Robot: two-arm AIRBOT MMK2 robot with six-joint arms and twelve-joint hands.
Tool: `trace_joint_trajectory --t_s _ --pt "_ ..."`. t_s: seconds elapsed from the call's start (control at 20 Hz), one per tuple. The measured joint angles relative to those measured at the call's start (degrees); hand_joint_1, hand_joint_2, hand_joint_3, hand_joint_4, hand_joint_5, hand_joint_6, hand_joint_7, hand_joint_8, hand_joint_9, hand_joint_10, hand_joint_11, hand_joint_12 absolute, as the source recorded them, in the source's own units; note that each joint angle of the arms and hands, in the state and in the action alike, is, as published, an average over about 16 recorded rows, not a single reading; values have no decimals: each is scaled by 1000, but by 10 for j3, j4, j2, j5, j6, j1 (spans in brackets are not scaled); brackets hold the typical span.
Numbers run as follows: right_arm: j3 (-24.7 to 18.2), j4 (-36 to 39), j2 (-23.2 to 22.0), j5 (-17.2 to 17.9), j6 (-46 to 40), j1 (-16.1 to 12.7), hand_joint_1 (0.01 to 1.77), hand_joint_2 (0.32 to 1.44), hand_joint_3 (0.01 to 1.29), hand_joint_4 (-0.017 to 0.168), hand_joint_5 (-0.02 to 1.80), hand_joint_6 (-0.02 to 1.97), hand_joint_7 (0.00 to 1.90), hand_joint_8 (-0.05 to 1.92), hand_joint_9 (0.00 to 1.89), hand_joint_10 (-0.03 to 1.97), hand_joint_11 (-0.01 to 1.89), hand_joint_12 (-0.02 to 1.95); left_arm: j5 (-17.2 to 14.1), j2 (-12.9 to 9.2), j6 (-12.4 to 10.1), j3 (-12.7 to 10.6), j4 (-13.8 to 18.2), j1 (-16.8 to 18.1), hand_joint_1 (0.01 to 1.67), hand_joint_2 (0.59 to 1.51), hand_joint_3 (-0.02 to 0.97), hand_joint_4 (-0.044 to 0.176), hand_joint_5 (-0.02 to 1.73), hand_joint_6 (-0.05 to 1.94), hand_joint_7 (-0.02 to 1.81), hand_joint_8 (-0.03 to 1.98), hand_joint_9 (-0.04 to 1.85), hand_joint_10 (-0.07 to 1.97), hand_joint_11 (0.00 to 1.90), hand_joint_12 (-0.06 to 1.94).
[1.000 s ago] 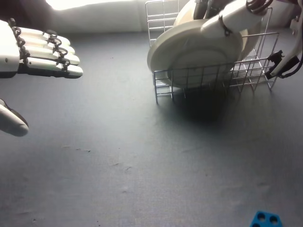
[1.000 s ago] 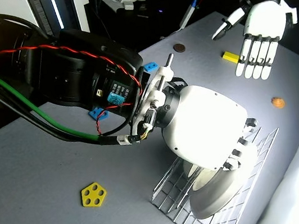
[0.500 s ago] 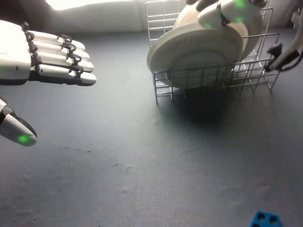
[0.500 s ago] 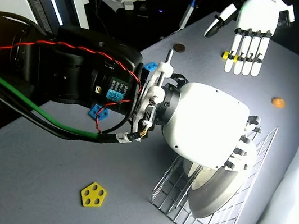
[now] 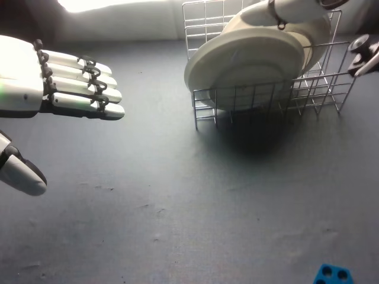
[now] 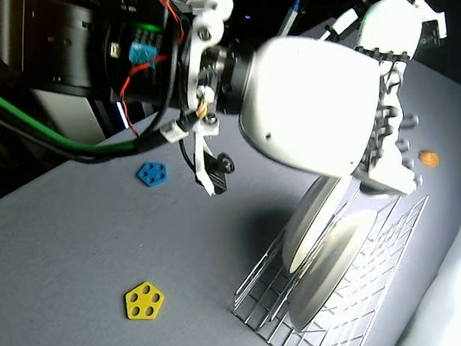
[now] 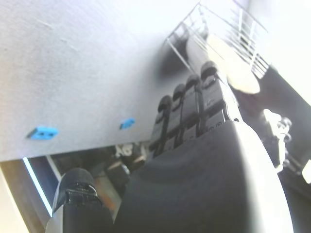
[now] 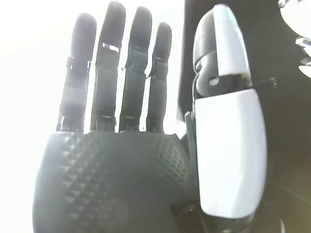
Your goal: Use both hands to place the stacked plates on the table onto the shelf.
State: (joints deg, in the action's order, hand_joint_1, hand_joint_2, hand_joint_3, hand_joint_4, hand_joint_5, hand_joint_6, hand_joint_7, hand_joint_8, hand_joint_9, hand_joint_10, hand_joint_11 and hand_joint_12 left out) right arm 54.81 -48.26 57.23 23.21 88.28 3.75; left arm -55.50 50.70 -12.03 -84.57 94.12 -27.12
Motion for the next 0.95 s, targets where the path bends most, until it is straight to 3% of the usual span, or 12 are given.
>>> trace_joint_trajectory --t_s 0.25,0.4,0.5,0.65,0.95 --pt "-56 50 -39 41 20 13 1040 1017 13 -3 803 140 904 33 671 523 337 1375 3 -6 0 21 13 16 13 989 21 7 45 1 47 -5 47 -53 33 38" --pt "-83 63 -61 60 33 23 987 1013 13 -3 810 156 903 52 656 542 312 1366 6 -9 0 34 22 26 17 1013 21 7 130 3 141 1 128 -44 54 165" --pt "-99 64 -75 71 42 29 937 1010 13 -3 788 279 871 173 634 660 305 1407 7 -11 -1 41 27 33 36 1032 21 7 231 31 243 66 213 27 99 310" --pt "-119 58 -93 81 54 35 848 1010 13 -3 750 563 822 463 620 889 342 1502 9 -13 -2 50 35 40 67 1060 21 7 358 218 362 334 327 310 208 616" --pt "-135 50 -110 88 61 43 748 1006 12 -3 714 838 769 736 591 1132 358 1581 10 -15 -3 58 41 41 101 1105 21 6 563 355 568 548 510 541 319 995"
